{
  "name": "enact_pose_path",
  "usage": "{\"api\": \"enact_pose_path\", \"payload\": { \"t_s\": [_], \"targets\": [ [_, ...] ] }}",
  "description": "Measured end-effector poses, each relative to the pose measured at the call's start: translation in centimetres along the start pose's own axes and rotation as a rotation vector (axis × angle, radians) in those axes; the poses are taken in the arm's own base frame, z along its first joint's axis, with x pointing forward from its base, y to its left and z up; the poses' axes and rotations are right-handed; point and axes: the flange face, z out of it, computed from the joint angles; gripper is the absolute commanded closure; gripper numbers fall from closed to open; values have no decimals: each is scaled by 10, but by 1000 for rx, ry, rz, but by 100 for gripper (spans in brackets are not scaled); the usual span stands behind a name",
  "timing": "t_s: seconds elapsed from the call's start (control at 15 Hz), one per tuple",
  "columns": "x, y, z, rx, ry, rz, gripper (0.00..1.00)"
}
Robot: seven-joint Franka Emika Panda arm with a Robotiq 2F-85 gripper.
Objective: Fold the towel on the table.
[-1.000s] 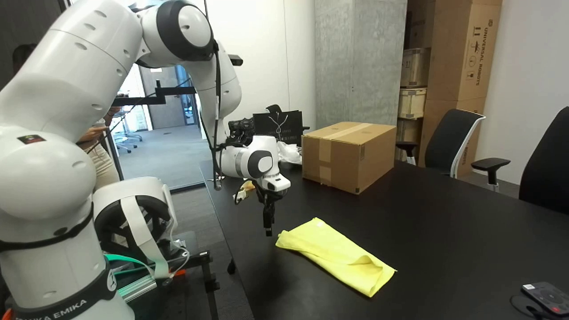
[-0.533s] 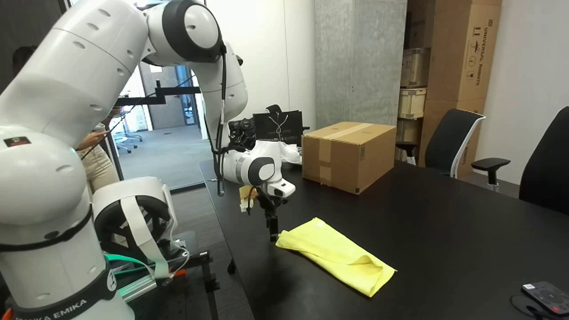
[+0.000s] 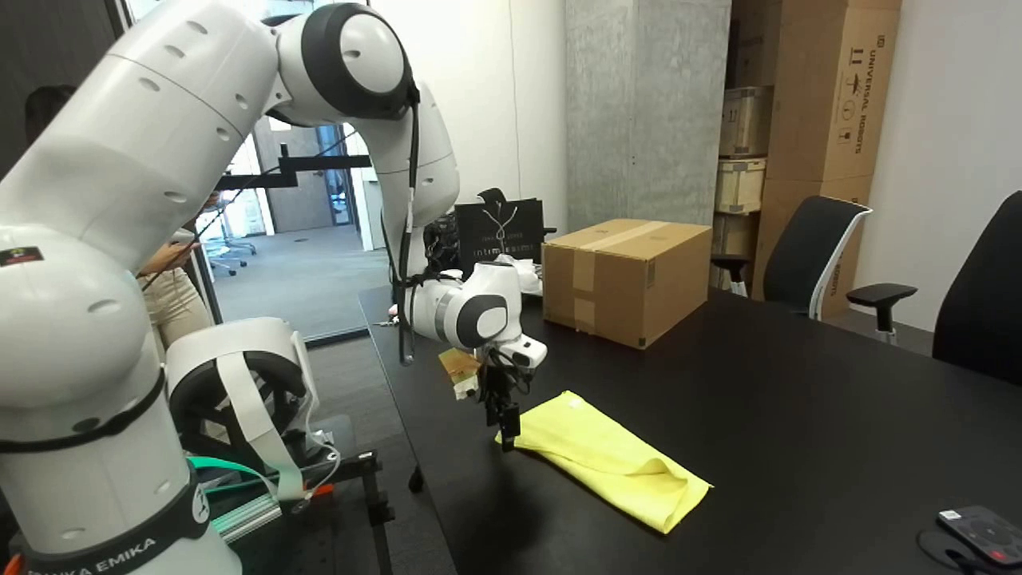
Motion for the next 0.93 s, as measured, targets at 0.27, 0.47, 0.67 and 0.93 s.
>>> {"api": "enact_pose_path", "payload": {
  "t_s": [0.27,0.47,0.67,0.93],
  "targets": [
    [2,3,11,-11,11,-24,0],
    [4,2,15,-8,20,-53,0],
    [7,1,16,-5,27,-83,0],
    [11,-2,16,-1,37,-116,0]
  ]
}}
